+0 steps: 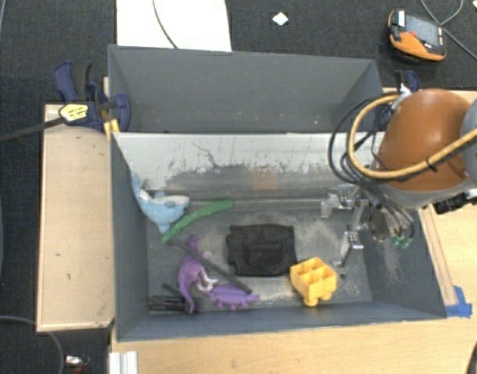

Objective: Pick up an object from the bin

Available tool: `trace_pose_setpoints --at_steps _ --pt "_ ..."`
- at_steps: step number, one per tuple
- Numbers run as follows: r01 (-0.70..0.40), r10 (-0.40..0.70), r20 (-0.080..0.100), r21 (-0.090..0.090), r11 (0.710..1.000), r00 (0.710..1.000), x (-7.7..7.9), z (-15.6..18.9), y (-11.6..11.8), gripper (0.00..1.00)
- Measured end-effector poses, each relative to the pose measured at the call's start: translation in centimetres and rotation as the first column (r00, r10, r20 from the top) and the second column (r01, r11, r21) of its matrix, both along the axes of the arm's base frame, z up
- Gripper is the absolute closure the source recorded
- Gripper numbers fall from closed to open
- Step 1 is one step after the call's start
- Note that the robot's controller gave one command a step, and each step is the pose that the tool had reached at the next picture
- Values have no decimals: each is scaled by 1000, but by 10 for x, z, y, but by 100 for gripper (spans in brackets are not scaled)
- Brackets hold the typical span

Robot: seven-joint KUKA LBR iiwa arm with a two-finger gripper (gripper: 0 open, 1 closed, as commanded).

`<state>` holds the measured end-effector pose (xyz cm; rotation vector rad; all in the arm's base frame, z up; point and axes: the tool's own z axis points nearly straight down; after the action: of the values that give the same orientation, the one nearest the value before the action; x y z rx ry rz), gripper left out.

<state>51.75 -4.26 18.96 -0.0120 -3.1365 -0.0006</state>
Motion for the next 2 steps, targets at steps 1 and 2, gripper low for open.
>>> trace_pose_setpoints --at_steps 1,2 --pt "-3 3 8 -1 1000 1000 2 4 0 0" --pt "-71 71 5 2 997 997 19 -123 85 0"
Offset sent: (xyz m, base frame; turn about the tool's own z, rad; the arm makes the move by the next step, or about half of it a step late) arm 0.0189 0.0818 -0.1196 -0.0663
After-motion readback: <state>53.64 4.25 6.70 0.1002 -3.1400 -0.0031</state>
